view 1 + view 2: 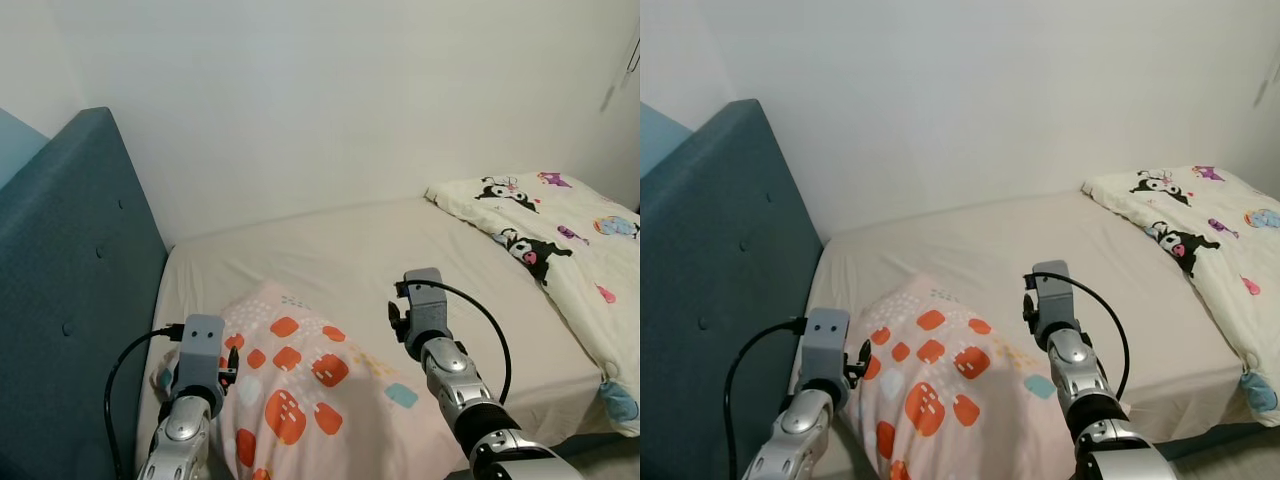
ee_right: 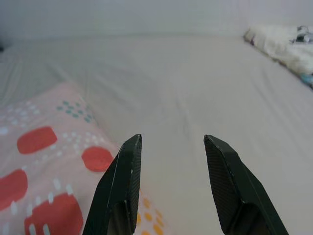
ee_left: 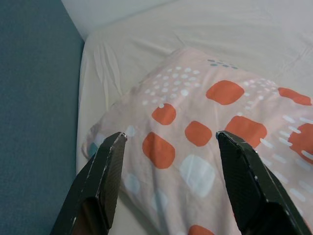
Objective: Clean up the room
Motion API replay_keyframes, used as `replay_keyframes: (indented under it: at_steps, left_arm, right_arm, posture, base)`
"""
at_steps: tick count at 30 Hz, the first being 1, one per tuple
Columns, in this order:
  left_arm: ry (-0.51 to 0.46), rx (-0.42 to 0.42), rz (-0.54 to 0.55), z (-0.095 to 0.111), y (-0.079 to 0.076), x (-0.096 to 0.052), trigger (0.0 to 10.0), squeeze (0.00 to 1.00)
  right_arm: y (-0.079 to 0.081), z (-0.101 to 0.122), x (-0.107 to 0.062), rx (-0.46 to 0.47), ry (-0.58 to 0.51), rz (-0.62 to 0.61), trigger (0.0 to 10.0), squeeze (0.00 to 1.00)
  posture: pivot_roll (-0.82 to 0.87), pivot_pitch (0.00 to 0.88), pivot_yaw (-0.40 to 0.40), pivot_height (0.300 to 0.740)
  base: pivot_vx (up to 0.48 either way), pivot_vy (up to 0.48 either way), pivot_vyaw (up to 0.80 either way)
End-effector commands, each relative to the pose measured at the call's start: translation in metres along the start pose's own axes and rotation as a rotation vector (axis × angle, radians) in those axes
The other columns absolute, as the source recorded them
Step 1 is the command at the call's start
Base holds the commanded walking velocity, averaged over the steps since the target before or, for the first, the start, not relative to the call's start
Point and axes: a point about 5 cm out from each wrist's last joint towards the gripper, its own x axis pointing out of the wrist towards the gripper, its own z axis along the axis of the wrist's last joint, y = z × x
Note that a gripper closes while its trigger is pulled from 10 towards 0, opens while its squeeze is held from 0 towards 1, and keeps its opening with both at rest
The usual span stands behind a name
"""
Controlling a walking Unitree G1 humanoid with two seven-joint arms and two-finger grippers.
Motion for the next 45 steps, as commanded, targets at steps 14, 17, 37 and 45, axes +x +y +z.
replay_keyframes:
  at_steps: [14,17,37,45]
  left_arm:
    - [-0.048,-0.008,0.072,0.002,0.002,-0.003,10.0,0.0]
    - [-0.051,-0.02,0.085,0.0,0.0,-0.006,10.0,0.0]
    - [-0.085,-0.007,0.097,0.001,0.003,-0.009,10.0,0.0]
    - [-0.086,-0.01,0.09,0.001,0.001,-0.008,10.0,0.0]
  right_arm:
    - [0.041,0.031,0.0,-0.244,-0.205,0.313,10.0,0.0]
    - [0.045,0.034,0.001,-0.257,-0.209,0.348,10.0,0.0]
    - [0.037,0.019,-0.004,-0.141,-0.174,0.273,10.0,0.0]
    - [0.036,0.019,-0.004,-0.136,-0.175,0.269,10.0,0.0]
  posture:
    - [-0.11,0.0,-0.096,0.666]
    - [-0.1,0.0,-0.122,0.666]
    - [-0.09,0.0,-0.099,0.716]
    - [-0.1,0.0,-0.093,0.74]
  base:
    - [0.0,0.0,0.0]
    - [0.0,0.0,0.0]
    - [0.0,0.0,0.0]
    - [0.0,0.0,0.0]
